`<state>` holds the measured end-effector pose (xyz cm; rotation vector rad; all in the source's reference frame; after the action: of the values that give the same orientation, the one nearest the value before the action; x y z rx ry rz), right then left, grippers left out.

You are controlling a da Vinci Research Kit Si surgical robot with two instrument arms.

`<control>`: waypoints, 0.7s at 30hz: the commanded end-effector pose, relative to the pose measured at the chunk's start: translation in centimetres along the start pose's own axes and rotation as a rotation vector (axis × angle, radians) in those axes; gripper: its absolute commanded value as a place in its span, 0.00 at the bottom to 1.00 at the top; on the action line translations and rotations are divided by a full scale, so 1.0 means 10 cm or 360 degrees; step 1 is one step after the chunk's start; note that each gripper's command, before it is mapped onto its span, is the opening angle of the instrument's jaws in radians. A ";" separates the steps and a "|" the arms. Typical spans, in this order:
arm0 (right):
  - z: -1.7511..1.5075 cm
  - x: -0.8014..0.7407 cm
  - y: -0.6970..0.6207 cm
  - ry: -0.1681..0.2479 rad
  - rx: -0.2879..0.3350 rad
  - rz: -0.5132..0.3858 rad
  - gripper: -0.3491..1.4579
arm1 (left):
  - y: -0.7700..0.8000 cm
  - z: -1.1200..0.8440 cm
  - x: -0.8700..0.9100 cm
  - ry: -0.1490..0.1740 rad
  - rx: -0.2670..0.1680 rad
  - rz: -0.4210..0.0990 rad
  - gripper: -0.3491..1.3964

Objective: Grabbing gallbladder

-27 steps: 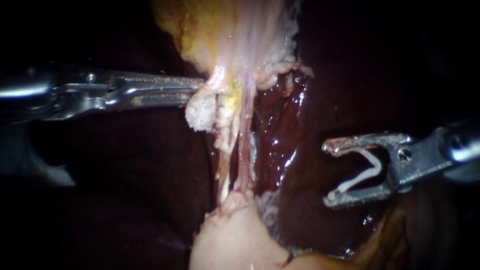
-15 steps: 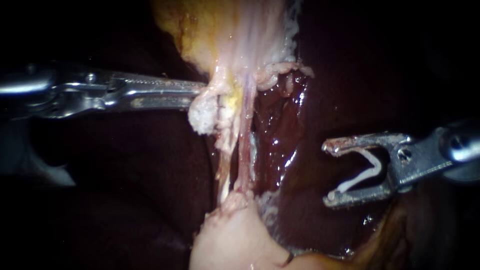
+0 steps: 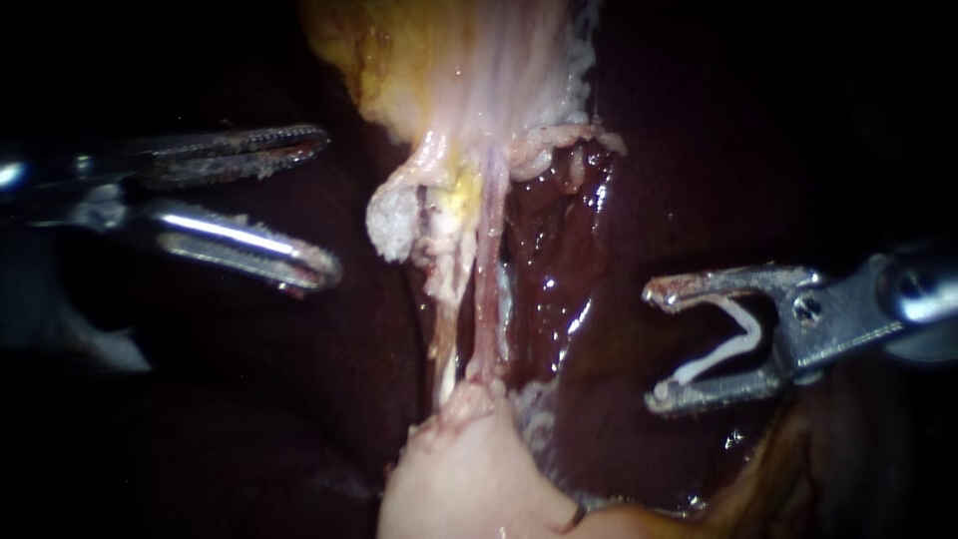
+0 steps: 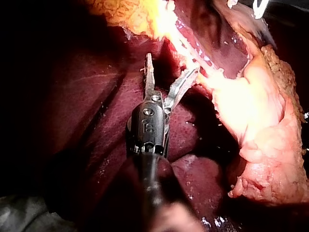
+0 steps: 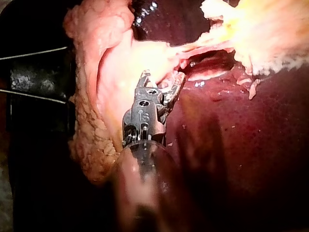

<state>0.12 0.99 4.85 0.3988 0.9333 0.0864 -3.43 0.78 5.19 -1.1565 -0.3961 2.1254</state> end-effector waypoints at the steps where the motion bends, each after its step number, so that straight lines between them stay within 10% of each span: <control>1: 0.000 0.000 0.000 0.0000 0.0000 0.0000 0.45 | 0.003 0.003 0.002 0.0000 0.0004 -0.0003 0.66; 21: 0.000 0.000 0.000 0.0000 0.0000 0.0000 0.45 | 0.008 0.066 0.003 0.0009 0.0025 0.0000 0.63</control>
<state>0.12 0.98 4.85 0.3990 0.9335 0.0863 -4.01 0.78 5.52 -1.1532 -0.3766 2.1219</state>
